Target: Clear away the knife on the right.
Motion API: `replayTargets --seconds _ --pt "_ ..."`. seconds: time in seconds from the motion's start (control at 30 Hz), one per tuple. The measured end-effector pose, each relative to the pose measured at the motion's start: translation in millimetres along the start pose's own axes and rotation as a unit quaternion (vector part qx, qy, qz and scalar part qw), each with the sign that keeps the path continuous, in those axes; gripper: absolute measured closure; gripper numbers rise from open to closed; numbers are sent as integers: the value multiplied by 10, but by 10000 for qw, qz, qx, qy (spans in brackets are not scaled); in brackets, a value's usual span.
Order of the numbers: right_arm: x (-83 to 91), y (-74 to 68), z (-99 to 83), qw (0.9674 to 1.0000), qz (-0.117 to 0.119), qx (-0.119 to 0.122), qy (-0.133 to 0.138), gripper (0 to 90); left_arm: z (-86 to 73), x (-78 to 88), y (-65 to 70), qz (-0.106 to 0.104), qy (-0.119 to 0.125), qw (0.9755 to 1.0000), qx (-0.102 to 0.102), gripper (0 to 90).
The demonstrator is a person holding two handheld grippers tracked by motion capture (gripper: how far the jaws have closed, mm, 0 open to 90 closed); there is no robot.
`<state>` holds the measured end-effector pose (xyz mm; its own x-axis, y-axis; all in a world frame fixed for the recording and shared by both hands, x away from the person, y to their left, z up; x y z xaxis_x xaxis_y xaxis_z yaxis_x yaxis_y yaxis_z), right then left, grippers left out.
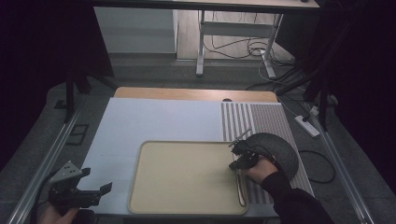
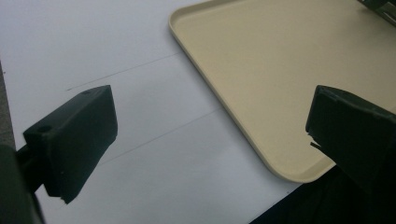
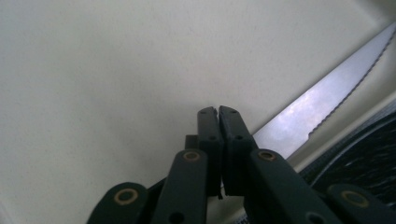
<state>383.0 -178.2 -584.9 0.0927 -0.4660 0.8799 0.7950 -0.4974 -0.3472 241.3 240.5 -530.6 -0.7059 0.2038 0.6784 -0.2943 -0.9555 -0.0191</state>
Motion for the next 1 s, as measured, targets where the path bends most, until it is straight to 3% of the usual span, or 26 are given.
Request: replayTargets --seconds 0.4,0.47,0.5,0.53,0.57,0.6,0.63,0.87,1.0 --pt "62 -31 124 9993 -215 35 318 661 -1 0 3 -3 -4 10000 -6 28" --pt "100 -61 156 9987 -271 71 431 578 -1 0 4 -5 -6 10000 -6 29" --pt "100 -61 156 9987 -271 71 431 578 -1 0 4 -5 -6 10000 -6 28" --pt "130 -80 169 9983 -336 142 461 510 -1 0 4 -6 -7 10000 -7 29" --pt "130 -80 169 9983 -336 142 461 510 -1 0 3 -7 -6 10000 -6 29" --pt "152 -95 170 9979 -412 157 483 439 -1 0 3 -7 -5 10000 -5 28" --pt "152 -95 170 9979 -412 157 483 439 -1 0 3 -10 -2 10000 -3 28" --pt "209 -134 151 9967 -425 89 682 201 -1 -1 3 -14 -9 10000 -5 29" --pt "255 -144 158 9957 -390 105 832 176 -1 -1 5 -28 -7 10000 -8 29"
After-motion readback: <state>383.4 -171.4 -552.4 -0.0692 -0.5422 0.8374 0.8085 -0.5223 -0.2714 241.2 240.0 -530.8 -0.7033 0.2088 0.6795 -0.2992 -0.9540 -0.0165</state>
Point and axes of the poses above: each handheld gripper's, and its own axes: x roughly backward along the jaws, z roughly out of its top, y roughly to its right, the point moved 10 cm from there along -x, roughly forward along the jaws, and after that the axes turned 14 degrees about z, right-handed, at the moved point
